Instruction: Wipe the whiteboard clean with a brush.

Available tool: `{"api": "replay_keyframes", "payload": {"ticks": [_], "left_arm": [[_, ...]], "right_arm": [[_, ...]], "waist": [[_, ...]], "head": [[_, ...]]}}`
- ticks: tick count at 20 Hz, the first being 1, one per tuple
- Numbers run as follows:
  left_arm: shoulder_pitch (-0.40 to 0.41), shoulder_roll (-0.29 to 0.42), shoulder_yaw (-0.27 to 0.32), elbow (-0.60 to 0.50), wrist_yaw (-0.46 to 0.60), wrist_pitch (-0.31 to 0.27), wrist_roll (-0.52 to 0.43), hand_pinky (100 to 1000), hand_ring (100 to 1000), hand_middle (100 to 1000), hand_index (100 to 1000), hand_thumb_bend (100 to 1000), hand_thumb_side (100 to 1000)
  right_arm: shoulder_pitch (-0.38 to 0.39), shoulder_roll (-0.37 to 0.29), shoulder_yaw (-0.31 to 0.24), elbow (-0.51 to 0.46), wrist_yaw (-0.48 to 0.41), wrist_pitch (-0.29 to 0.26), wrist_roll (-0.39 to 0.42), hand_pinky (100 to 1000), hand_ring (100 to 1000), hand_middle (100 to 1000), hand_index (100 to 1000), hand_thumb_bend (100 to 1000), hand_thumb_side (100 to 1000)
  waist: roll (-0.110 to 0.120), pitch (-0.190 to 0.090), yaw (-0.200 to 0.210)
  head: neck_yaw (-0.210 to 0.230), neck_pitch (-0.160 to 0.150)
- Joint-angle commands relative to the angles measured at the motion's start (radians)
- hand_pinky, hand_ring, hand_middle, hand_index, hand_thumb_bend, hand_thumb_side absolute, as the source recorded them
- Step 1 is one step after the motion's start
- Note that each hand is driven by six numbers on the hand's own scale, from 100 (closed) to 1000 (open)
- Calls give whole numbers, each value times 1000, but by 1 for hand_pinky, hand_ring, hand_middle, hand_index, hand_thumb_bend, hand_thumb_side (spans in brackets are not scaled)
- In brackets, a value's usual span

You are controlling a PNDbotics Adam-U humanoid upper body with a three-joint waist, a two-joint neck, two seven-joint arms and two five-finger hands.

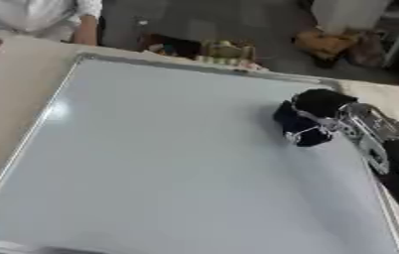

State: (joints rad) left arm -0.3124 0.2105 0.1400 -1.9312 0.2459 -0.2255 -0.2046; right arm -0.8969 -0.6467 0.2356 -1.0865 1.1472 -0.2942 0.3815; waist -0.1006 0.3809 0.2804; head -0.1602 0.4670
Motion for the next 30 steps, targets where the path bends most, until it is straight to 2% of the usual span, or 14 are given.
{"api": "replay_keyframes", "payload": {"ticks": [1, 6, 11, 22, 30], "left_arm": [[-7, 14, 0, -14, -2, 0, 0, 687, 603, 608, 756, 248, 985], [-9, 15, 0, -13, -2, 2, 0, 687, 604, 609, 756, 248, 984], [-11, 16, -2, -14, -2, 3, 0, 686, 606, 609, 756, 248, 983], [-13, 15, -5, -16, 1, 10, -3, 685, 609, 611, 757, 249, 982], [-12, 14, -6, -17, 3, 13, -3, 685, 610, 611, 757, 250, 980]], "right_arm": [[28, -25, 25, 1, -11, -14, 24, 694, 670, 193, 212, 100, 470], [55, -45, 49, -48, -67, -34, 66, 685, 664, 191, 210, 100, 445], [79, -68, 84, -138, -133, -46, 113, 680, 658, 189, 207, 100, 435], [112, -96, 161, -302, -225, -43, 208, 667, 649, 188, 207, 100, 414], [114, -99, 196, -392, -312, -33, 286, 650, 630, 178, 198, 100, 379]], "waist": [[6, -14, -3], [5, -17, -6], [3, -20, -7], [0, -28, -9], [0, -34, -8]], "head": [[4, -4], [10, -3], [17, -3], [9, 1], [5, 4]]}}
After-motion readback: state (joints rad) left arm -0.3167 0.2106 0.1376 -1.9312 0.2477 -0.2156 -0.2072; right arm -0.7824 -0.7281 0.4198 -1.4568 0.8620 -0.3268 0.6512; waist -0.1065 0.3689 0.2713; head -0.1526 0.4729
